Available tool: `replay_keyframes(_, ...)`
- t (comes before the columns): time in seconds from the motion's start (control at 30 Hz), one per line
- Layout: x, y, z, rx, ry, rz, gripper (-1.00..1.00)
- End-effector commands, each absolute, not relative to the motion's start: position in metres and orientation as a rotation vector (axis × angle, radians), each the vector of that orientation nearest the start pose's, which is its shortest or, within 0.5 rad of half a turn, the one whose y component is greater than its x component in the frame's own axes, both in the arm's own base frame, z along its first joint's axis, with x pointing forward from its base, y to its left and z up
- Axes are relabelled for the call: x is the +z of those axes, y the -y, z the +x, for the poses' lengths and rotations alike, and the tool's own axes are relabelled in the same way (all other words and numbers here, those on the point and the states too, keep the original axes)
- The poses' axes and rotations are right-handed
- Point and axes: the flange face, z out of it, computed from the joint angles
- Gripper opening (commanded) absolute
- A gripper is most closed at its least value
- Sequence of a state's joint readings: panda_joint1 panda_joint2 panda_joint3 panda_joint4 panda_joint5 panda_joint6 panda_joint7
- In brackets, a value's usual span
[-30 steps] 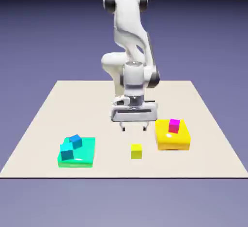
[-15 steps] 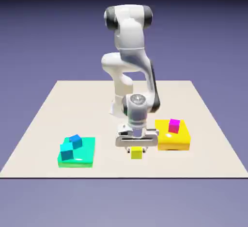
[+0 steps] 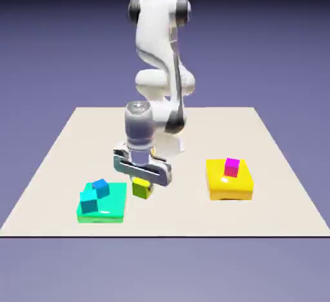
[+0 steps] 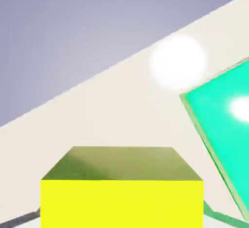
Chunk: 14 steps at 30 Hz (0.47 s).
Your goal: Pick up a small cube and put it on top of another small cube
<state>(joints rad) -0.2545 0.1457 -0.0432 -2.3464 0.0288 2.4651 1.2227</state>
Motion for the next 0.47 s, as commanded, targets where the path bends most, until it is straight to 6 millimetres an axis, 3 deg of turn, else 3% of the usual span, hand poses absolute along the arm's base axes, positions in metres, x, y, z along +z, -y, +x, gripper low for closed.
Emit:
replay_keyframes(0.0,0.278,0.176,0.489,0.046,-2.286,-2.157,-1.00)
replay_keyframes(0.1,0.308,0.256,0.482,0.047,-2.538,-1.843,-1.00)
replay_keyframes(0.17,0.309,0.259,0.481,0.047,-2.545,-1.833,-1.00)
replay_keyframes(0.3,0.239,0.257,0.481,0.047,-2.545,-1.833,-1.00)
replay_keyframes(0.33,0.239,0.257,0.481,0.047,-2.545,-1.833,1.00)
replay_keyframes(0.37,0.239,0.257,0.481,0.047,-2.545,-1.833,1.00)
replay_keyframes(0.43,0.276,0.259,0.482,0.047,-2.544,-1.833,1.00)
